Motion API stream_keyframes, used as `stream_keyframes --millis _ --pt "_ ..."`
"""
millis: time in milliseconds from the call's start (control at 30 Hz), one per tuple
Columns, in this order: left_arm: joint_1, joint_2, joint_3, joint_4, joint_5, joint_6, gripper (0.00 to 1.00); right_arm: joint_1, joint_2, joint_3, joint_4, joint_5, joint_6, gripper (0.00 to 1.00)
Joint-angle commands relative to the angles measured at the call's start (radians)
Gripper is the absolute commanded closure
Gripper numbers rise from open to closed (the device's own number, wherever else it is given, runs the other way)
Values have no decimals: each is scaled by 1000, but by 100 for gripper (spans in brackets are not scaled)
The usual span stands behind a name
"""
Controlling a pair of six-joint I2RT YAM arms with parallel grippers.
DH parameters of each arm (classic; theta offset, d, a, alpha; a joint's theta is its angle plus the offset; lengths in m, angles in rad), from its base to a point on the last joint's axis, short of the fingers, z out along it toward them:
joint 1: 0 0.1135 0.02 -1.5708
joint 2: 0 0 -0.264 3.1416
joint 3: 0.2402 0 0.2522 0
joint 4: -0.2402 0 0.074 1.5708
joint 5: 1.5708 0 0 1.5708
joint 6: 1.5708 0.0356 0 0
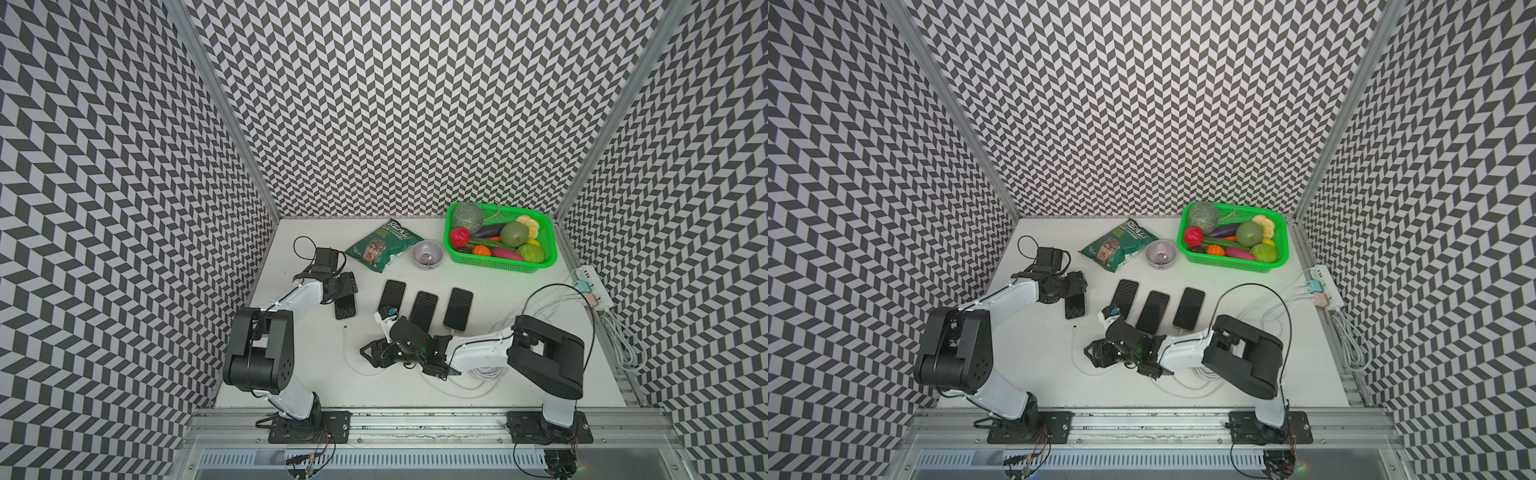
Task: Unplug the charging cable from the phone
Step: Place the phone at the center of the board, then pick up the phone at the center of the board.
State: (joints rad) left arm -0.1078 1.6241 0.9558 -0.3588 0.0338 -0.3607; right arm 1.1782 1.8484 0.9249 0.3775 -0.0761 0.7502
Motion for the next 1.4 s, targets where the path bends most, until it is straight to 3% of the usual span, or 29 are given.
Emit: stream_keyframes --millis 0,167,300,467,667,833,1133,1367 --pt "12 16 32 -7 -34 -5 59 19 -100 -24 5 42 -52 39" --pt "14 38 38 -21 -38 -6 39 20 -196 -44 -52 56 -100 37" --pt "13 55 51 -40 -46 5 16 20 -260 -61 -103 89 -136 36" --pt "13 56 61 -56 -25 12 1 17 -307 -82 -146 107 -148 33" --pt "10 26 58 -54 -15 8 0 9 -358 -122 -155 107 -148 33" --pt "-18 -19 59 -52 -10 12 0 -2 -397 -147 -170 175 -128 28" --pt "-162 -83 95 -60 -20 44 0 -61 -520 -240 -180 184 -97 16" --pt "-300 -22 202 -112 -84 77 0 -112 -623 -287 -216 189 -101 0"
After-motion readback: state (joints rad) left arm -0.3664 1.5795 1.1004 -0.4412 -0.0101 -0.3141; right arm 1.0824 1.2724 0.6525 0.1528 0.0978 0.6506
